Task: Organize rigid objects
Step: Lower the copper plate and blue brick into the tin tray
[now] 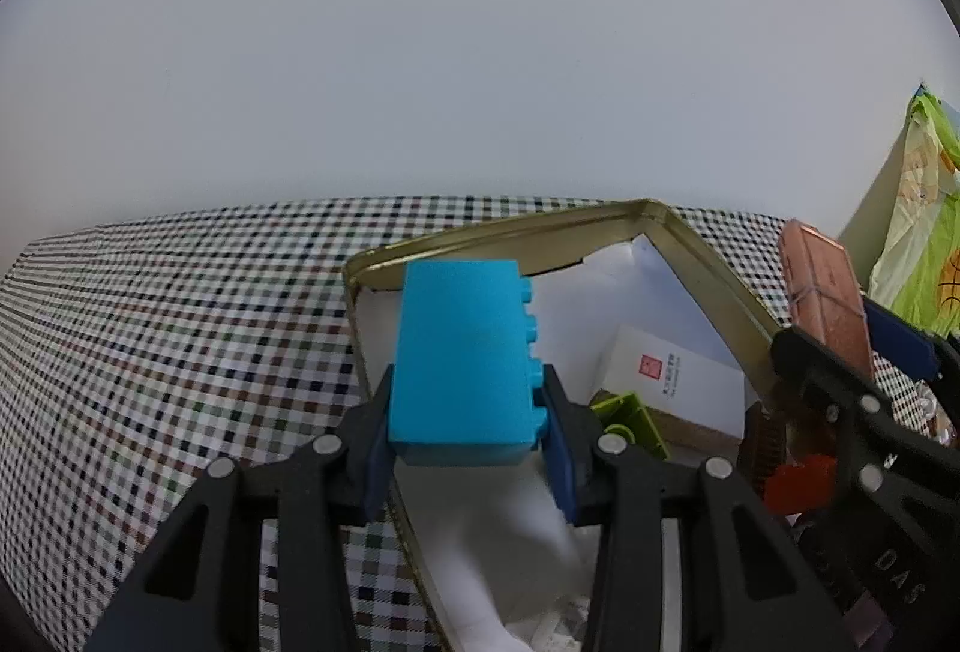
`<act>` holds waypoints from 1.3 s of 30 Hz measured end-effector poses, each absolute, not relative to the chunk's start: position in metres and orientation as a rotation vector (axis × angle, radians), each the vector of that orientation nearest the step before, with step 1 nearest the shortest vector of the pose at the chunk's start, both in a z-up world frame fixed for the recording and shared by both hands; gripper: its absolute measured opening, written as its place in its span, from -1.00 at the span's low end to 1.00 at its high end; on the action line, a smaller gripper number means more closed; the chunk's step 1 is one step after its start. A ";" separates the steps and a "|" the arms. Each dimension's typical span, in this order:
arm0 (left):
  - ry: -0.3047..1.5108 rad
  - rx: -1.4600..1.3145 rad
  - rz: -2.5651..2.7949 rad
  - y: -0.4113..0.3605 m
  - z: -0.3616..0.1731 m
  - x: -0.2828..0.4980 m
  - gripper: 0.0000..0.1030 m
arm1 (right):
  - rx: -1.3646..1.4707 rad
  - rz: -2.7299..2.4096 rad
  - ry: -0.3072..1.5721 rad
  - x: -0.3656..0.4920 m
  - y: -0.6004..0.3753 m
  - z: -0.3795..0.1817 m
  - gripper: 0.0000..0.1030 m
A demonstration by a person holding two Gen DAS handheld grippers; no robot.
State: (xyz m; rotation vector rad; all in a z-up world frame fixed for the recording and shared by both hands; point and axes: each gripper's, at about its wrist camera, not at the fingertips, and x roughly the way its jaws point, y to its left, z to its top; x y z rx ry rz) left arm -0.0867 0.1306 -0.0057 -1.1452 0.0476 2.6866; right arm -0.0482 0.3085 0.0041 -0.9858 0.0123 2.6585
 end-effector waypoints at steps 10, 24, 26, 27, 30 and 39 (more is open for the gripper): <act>0.086 -1.161 2.680 0.133 -0.009 -0.100 -0.20 | -1.121 2.656 0.054 -0.074 0.307 -0.002 0.20; 0.143 -1.161 2.678 0.132 -0.007 -0.111 -0.20 | -1.267 2.615 0.039 -0.100 0.314 -0.024 0.20; 0.152 -1.159 2.687 0.132 -0.007 -0.110 -0.20 | -1.308 2.599 0.034 -0.104 0.314 -0.028 0.20; 0.155 -1.162 2.693 0.133 -0.008 -0.111 -0.20 | -1.315 2.590 0.033 -0.105 0.315 -0.028 0.20; 0.173 -1.179 2.688 0.133 -0.008 -0.107 -0.20 | -1.325 2.582 0.005 -0.107 0.316 -0.028 0.20; 0.240 -1.170 2.676 0.136 -0.006 -0.104 -0.20 | -1.357 2.558 -0.026 -0.108 0.313 -0.028 0.11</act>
